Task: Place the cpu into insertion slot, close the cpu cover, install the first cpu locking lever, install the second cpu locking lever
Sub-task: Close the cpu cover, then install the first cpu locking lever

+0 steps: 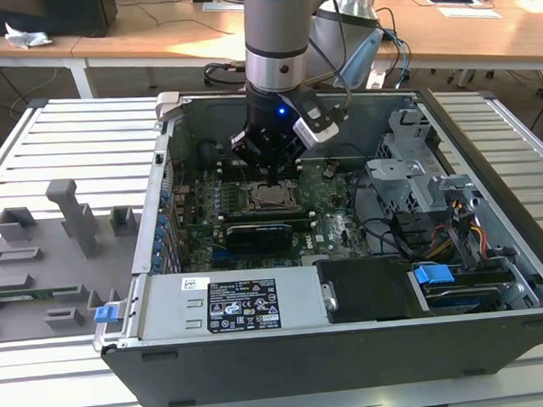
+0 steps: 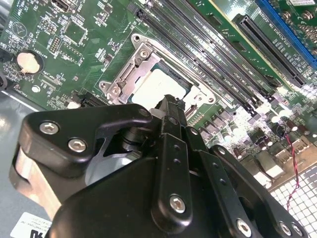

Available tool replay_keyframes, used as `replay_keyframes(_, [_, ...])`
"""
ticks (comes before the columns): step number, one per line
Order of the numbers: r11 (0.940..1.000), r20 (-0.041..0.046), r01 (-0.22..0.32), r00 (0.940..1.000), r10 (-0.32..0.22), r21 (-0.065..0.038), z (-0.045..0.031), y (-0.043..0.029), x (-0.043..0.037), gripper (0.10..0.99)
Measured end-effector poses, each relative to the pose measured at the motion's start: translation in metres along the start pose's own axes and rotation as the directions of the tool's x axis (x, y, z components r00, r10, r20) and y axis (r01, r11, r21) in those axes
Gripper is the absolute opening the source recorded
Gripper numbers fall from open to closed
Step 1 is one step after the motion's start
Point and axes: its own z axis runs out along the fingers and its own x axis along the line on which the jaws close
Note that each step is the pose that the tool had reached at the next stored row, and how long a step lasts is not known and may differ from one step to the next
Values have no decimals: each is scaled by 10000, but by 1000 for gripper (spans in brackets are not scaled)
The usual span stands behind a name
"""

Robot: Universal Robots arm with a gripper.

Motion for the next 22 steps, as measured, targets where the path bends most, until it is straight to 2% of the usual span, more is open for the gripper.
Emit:
replay_keyframes(13, [10000, -2, 0, 10000, 0, 8, 0, 0, 0, 106])
replay_keyframes(19, [10000, -2, 0, 10000, 0, 8, -78, 0, -1, 106])
replay_keyframes(22, [10000, 0, 0, 10000, 0, 5, -80, 1, -1, 106])
